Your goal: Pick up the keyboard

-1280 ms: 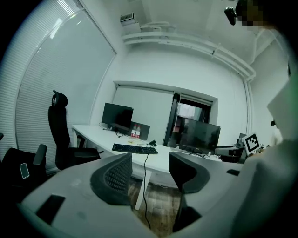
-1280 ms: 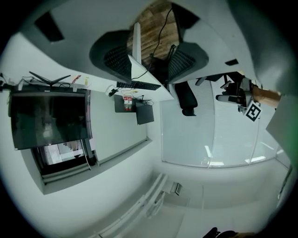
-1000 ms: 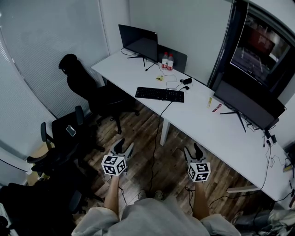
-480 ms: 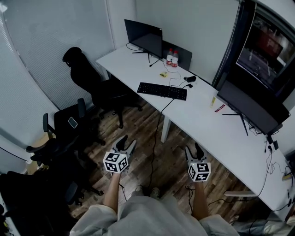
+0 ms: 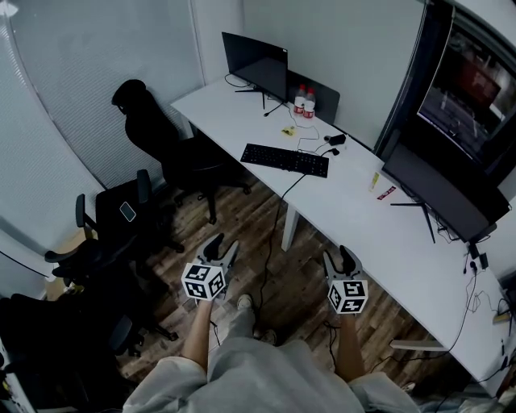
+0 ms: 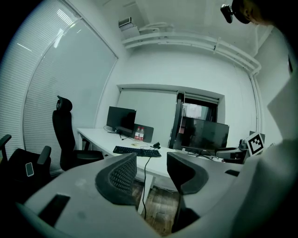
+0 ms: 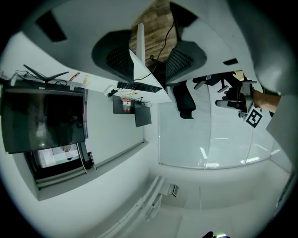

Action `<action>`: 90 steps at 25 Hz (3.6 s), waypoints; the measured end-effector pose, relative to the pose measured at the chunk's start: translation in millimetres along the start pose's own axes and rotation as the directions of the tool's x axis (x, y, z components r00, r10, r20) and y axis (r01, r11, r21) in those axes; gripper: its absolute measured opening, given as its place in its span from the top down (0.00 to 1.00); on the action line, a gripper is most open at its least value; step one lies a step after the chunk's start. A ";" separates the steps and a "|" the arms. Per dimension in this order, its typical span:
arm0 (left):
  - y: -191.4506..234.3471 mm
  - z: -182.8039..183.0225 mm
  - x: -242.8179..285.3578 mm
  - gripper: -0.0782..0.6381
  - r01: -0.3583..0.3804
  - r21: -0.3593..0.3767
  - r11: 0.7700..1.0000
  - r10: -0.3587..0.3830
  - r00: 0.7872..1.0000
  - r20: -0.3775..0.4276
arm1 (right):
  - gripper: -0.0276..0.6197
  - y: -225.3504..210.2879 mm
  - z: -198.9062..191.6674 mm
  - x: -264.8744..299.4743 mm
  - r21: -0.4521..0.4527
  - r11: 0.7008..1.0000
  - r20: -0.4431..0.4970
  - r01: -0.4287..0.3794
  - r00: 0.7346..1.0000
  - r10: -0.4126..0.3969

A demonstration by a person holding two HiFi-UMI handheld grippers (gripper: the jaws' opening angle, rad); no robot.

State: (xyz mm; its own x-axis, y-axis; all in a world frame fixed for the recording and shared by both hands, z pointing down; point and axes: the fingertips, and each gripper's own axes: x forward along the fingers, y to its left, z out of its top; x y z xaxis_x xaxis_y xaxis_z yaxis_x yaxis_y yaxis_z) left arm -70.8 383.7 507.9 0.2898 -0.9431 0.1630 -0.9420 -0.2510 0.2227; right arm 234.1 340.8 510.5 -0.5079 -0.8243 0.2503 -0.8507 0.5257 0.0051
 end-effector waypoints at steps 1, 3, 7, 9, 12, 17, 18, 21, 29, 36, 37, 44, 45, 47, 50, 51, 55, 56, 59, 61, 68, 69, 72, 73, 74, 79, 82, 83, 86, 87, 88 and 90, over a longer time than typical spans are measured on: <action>2.4 -0.3 2.7 0.61 -0.002 0.000 1.000 0.002 1.000 -0.002 | 0.64 -1.0 0.7 3.0 0.000 1.000 0.000 -0.001 1.000 0.001; 7.7 -0.1 10.3 0.61 -0.002 -0.002 1.000 0.002 1.000 -0.006 | 0.66 -3.2 2.3 10.1 -0.002 1.000 0.001 -0.002 1.000 0.002; 16.1 -0.3 31.6 0.61 0.009 -0.006 1.000 -0.009 1.000 -0.016 | 0.69 -11.2 3.0 26.0 -0.004 1.000 -0.008 0.009 1.000 -0.009; 20.8 0.8 44.7 0.61 0.019 -0.005 1.000 -0.019 1.000 -0.018 | 0.69 -16.8 5.2 35.7 -0.004 1.000 -0.009 0.017 1.000 -0.017; 32.1 6.4 67.8 0.61 0.032 -0.008 0.999 -0.032 0.999 -0.013 | 0.70 -26.1 12.9 55.2 -0.007 0.999 -0.008 0.032 0.999 -0.032; 57.3 19.7 106.0 0.61 0.049 -0.008 0.999 -0.049 0.999 -0.010 | 0.72 -36.9 25.4 91.3 -0.015 0.998 -0.010 0.058 0.998 -0.058; 62.2 23.4 112.7 0.61 0.055 -0.007 0.998 -0.055 0.998 -0.009 | 0.72 -38.1 28.6 98.1 -0.016 0.998 -0.011 0.064 0.998 -0.064; 79.6 35.7 132.2 0.61 0.063 -0.005 0.998 -0.063 0.998 -0.006 | 0.72 -41.2 40.8 119.9 -0.018 0.997 -0.009 0.078 0.997 -0.079; 123.7 61.2 180.5 0.61 0.086 -0.014 0.996 -0.086 0.996 0.004 | 0.72 -48.8 64.4 172.0 -0.021 0.992 -0.008 0.125 0.992 -0.125; 158.3 71.5 220.8 0.61 0.112 -0.019 0.994 -0.112 0.994 -0.005 | 0.72 -52.3 77.3 213.4 -0.027 0.987 -0.012 0.158 0.987 -0.158; 161.9 72.1 226.6 0.61 0.116 -0.020 0.993 -0.116 0.993 -0.008 | 0.72 -53.8 78.3 218.4 -0.027 0.986 -0.014 0.163 0.986 -0.164; 185.6 70.2 256.8 0.61 0.143 -0.027 0.989 -0.143 0.989 -0.034 | 0.72 -58.2 80.5 246.6 -0.026 0.980 -0.030 0.197 0.980 -0.198; 187.4 69.6 260.7 0.61 0.146 -0.029 0.989 -0.147 0.988 -0.039 | 0.72 -59.2 80.8 249.0 -0.026 0.979 -0.032 0.202 0.979 -0.202; 190.0 68.3 268.2 0.61 0.153 -0.032 0.988 -0.155 0.987 -0.047 | 0.71 -61.4 80.6 253.5 -0.021 0.978 -0.037 0.209 0.977 -0.209; 190.6 66.4 277.9 0.61 0.164 -0.037 0.986 -0.166 0.984 -0.057 | 0.64 -64.4 77.9 257.5 -0.013 0.977 -0.046 0.214 0.976 -0.214; 190.4 65.7 280.8 0.61 0.168 -0.037 0.985 -0.170 0.984 -0.060 | 0.63 -65.4 76.7 258.7 -0.012 0.977 -0.050 0.215 0.975 -0.215; 190.7 62.6 292.2 0.61 0.174 -0.037 0.984 -0.177 0.982 -0.071 | 0.61 -71.3 72.3 265.6 -0.008 0.976 -0.062 0.219 0.974 -0.219; 191.1 61.8 295.2 0.61 0.174 -0.038 0.984 -0.177 0.981 -0.074 | 0.60 -73.2 71.1 267.8 -0.006 0.976 -0.064 0.219 0.974 -0.219; 193.4 59.6 304.8 0.61 0.170 -0.040 0.985 -0.173 0.981 -0.083 | 0.59 -80.2 67.8 276.2 0.001 0.976 -0.071 0.216 0.974 -0.215; 195.8 58.2 311.5 0.61 0.164 -0.040 0.986 -0.167 0.982 -0.088 | 0.58 -86.1 65.7 283.6 0.007 0.978 -0.076 0.210 0.975 -0.209; 211.1 60.6 340.8 0.61 0.125 -0.038 0.991 -0.129 0.986 -0.102 | 0.51 -109.8 67.9 318.8 0.006 0.984 -0.086 0.180 0.980 -0.179; 212.3 61.5 346.2 0.61 0.120 -0.037 0.992 -0.124 0.987 -0.105 | 0.51 -113.6 68.8 323.5 0.007 0.985 -0.087 0.175 0.981 -0.173; 215.5 64.3 362.5 0.61 0.103 -0.035 0.994 -0.107 0.988 -0.111 | 0.50 -125.1 71.8 338.2 0.007 0.988 -0.091 0.156 0.984 -0.155; 216.5 64.9 367.3 0.61 0.097 -0.034 0.995 -0.100 0.988 -0.114 | 0.50 -129.3 72.3 343.1 0.004 0.988 -0.094 0.152 0.984 -0.151; 217.5 65.6 371.9 0.61 0.090 -0.032 0.995 -0.094 0.989 -0.117 | 0.50 -133.7 72.8 348.0 0.000 0.989 -0.097 0.147 0.985 -0.146; 221.5 69.9 392.8 0.61 0.056 -0.032 0.998 -0.059 0.990 -0.128 | 0.50 -154.5 76.4 369.6 0.008 0.992 -0.105 0.124 0.987 -0.123; 218.5 69.7 403.1 0.61 0.041 -0.029 0.999 -0.045 0.990 -0.134 | 0.50 -164.7 74.9 379.5 0.018 0.993 -0.110 0.114 0.988 -0.111; 217.3 68.8 406.3 0.61 0.036 -0.029 0.999 -0.040 0.990 -0.138 | 0.50 -168.1 73.8 382.7 0.022 0.994 -0.112 0.111 0.988 -0.108; 215.0 66.9 415.5 0.61 0.018 -0.031 0.999 -0.023 0.988 -0.151 | 0.50 -177.6 71.2 393.1 0.034 0.995 -0.117 0.099 0.989 -0.094; 214.3 66.6 418.2 0.61 0.011 -0.033 0.999 -0.016 0.988 -0.154 | 0.50 -180.6 70.2 396.1 0.039 0.995 -0.119 0.094 0.989 -0.089; 213.7 66.2 420.9 0.61 0.004 -0.034 0.999 -0.009 0.988 -0.157 | 0.50 -183.7 69.1 398.7 0.045 0.995 -0.122 0.090 0.989 -0.084; 213.4 65.1 426.2 0.61 -0.011 -0.037 0.999 0.005 0.987 -0.162 | 0.50 -189.4 66.0 404.1 0.062 0.995 -0.126 0.082 0.989 -0.074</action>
State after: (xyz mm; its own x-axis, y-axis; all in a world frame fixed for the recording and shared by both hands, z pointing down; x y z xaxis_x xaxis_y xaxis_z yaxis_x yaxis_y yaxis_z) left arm -159.2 -86.0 562.3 0.3088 -0.8965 0.3176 -0.9383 -0.2324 0.2561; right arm 181.0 -105.7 546.8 -0.4223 -0.8280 0.3690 -0.8964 0.4419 -0.0343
